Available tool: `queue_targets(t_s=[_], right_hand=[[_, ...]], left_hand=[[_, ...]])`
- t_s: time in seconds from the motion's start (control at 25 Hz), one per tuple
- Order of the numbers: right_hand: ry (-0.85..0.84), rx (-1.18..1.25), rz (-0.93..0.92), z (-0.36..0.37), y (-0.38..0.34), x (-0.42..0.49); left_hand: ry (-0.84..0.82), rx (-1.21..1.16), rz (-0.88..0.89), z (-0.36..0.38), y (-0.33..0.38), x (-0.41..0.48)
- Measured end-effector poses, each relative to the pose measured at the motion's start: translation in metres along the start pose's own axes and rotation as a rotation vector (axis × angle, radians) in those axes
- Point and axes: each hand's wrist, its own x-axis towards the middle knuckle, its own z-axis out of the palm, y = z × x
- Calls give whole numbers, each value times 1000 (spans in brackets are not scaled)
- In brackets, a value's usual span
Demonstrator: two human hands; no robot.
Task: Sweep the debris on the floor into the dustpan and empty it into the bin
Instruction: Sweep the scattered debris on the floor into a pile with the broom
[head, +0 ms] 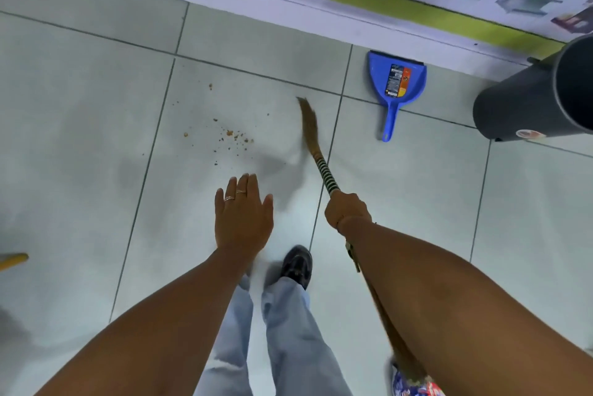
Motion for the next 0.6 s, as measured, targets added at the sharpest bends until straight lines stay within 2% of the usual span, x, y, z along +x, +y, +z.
queue_targets(t_s=[0.2,0.4,0.6], right_hand=[[-58,-35,-87,42,-32,-9],[-30,-10,-134,75,-73,-21],[-10,-15,-198,94,-88,-56]], left_hand=[[4,39,29,12,-24,0],[-12,26,64,12,-61,-17],[-28,25,20,7,-107,-51]])
